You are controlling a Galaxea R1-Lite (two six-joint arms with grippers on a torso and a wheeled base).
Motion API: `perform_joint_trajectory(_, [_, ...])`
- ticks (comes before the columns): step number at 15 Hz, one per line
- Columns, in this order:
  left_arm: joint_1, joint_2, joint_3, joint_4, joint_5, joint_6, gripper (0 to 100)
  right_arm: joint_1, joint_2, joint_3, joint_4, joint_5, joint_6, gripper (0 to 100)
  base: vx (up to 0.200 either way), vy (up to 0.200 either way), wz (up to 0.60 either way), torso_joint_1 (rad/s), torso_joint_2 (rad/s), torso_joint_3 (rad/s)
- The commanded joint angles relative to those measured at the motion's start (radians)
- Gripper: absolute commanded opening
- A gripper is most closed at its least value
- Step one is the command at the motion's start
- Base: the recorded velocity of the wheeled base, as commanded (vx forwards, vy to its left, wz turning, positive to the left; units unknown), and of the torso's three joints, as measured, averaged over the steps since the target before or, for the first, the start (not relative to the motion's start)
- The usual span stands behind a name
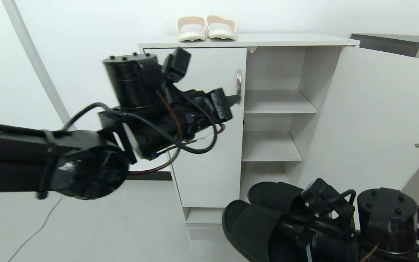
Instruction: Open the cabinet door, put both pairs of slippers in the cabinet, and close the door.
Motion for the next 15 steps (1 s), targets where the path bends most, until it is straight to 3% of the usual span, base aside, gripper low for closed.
perform_joint_trajectory(1, [0.103, -0.291, 0.212, 0.090, 0.065, 0.026, 0, -0.035, 0.052, -0.052, 0.000, -0.033, 0.014, 0, 0.000, 0.000, 0.00, 0.000, 0.00, 0.000])
perform_joint_trajectory(2, [0.136, -0.493, 0.340, 0.217, 0.198, 0.056, 0, -0.058, 0.085, -0.099, 0.000, -0.052, 0.049, 0, 0.000, 0.000, 0.00, 0.000, 0.00, 0.000])
perform_joint_trajectory(3, [0.166, -0.628, 0.425, 0.289, 0.294, 0.087, 0, -0.073, 0.102, -0.113, 0.000, -0.052, 0.057, 0, 0.000, 0.000, 0.00, 0.000, 0.00, 0.000])
perform_joint_trajectory(4, [0.205, -0.737, 0.492, 0.324, 0.340, 0.104, 0, -0.083, 0.111, -0.119, 0.000, -0.056, 0.059, 0, 0.000, 0.000, 0.00, 0.000, 0.00, 0.000])
perform_joint_trajectory(6, [0.314, -0.930, 0.615, 0.381, 0.398, 0.133, 0, -0.083, 0.121, -0.133, 0.000, -0.100, 0.060, 0, 0.000, 0.000, 0.00, 0.000, 0.00, 0.000])
perform_joint_trajectory(7, [0.343, -0.980, 0.646, 0.400, 0.413, 0.144, 0, -0.084, 0.126, -0.134, 0.000, -0.111, 0.060, 0, 0.000, 0.000, 0.00, 0.000, 0.00, 0.000])
perform_joint_trajectory(9, [0.452, -1.210, 0.770, 0.501, 0.467, 0.176, 0, -0.083, 0.134, -0.144, 0.000, -0.123, 0.062, 0, 0.000, 0.000, 0.00, 0.000, 0.00, 0.000])
perform_joint_trajectory(12, [0.567, -1.466, 0.882, 0.650, 0.485, 0.211, 0, -0.083, 0.144, -0.145, -0.001, -0.123, 0.062, 0, 0.000, 0.000, 0.00, 0.000, 0.00, 0.000])
perform_joint_trajectory(13, [0.579, -1.503, 0.902, 0.674, 0.485, 0.220, 0, -0.083, 0.146, -0.145, -0.001, -0.123, 0.062, 0, 0.000, 0.000, 0.00, 0.000, 0.00, 0.000])
perform_joint_trajectory(14, [0.630, -1.618, 0.982, 0.746, 0.478, 0.246, 0, -0.083, 0.143, -0.145, -0.001, -0.125, 0.062, 0, 0.000, 0.000, 0.00, 0.000, 0.00, 0.000])
perform_joint_trajectory(15, [0.634, -1.676, 1.028, 0.771, 0.478, 0.253, 0, -0.084, 0.140, -0.145, -0.001, -0.125, 0.062, 0, 0.000, 0.000, 0.00, 0.000, 0.00, 0.000])
